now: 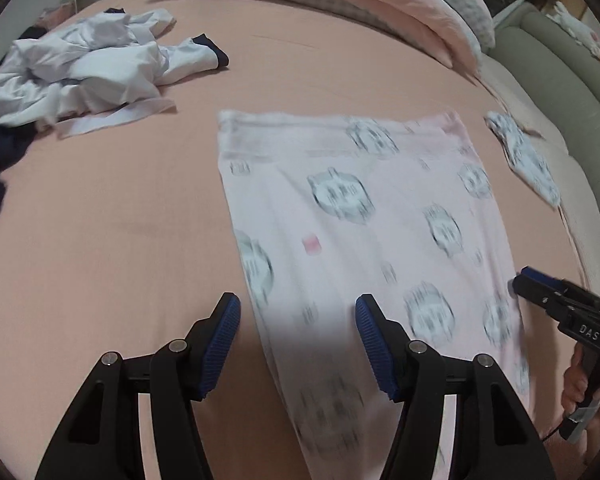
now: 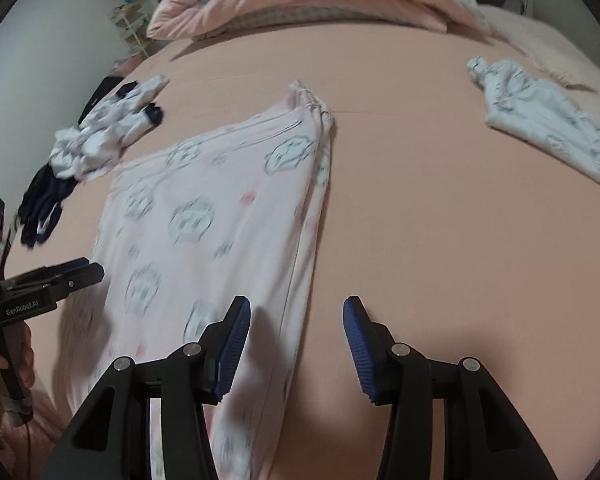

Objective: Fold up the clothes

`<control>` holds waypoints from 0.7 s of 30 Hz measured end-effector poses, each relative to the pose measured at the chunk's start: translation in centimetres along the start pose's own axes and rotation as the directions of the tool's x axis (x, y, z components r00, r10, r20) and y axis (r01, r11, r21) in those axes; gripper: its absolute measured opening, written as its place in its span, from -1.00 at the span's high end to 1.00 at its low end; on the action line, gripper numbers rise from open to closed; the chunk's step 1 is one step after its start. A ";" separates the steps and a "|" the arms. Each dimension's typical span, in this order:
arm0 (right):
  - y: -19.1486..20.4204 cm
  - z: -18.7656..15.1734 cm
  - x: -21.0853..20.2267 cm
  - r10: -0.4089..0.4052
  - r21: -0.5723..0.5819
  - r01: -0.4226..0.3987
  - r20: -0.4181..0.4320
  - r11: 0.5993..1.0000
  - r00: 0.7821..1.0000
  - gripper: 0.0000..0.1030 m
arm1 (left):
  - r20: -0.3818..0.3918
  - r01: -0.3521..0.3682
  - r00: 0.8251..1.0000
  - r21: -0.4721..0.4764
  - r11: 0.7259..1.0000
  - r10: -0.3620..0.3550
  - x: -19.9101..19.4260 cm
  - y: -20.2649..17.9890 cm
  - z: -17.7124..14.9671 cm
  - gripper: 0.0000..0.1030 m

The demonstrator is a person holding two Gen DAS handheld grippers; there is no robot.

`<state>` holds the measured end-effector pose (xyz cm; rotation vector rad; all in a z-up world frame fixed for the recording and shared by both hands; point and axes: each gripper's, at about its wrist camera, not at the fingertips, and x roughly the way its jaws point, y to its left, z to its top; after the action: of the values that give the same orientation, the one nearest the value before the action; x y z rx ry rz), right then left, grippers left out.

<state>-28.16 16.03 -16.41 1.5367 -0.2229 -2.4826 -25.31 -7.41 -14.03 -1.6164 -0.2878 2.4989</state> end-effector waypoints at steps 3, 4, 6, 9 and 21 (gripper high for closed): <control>-0.8 2.3 2.6 0.032 0.028 -0.032 -0.010 0.999 0.999 0.10 | 0.020 0.047 0.999 -0.032 0.998 -0.047 1.3 1.5 2.1 -0.12; -0.8 3.1 3.1 0.035 0.026 -0.035 0.001 0.999 0.999 0.10 | 0.030 0.065 0.998 -0.045 0.997 -0.063 1.7 2.1 2.7 -0.12; -0.8 4.9 4.0 0.041 0.015 -0.042 0.019 0.999 0.999 0.10 | 0.047 0.082 0.996 -0.052 0.995 -0.079 2.1 2.6 3.7 -0.12; -1.1 8.2 5.6 0.046 0.009 -0.046 0.025 0.999 0.999 0.10 | 0.073 0.107 0.992 -0.061 0.992 -0.102 2.8 3.4 5.2 -0.12; -2.4 13.6 8.5 0.124 0.035 -0.125 0.036 0.992 0.992 0.76 | 0.151 0.140 0.980 -0.066 0.988 -0.129 4.7 3.3 7.0 0.82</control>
<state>-44.29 16.38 -18.25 1.4489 -0.3611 -2.4212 -33.70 -10.09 -16.22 -1.3902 -0.4990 2.5337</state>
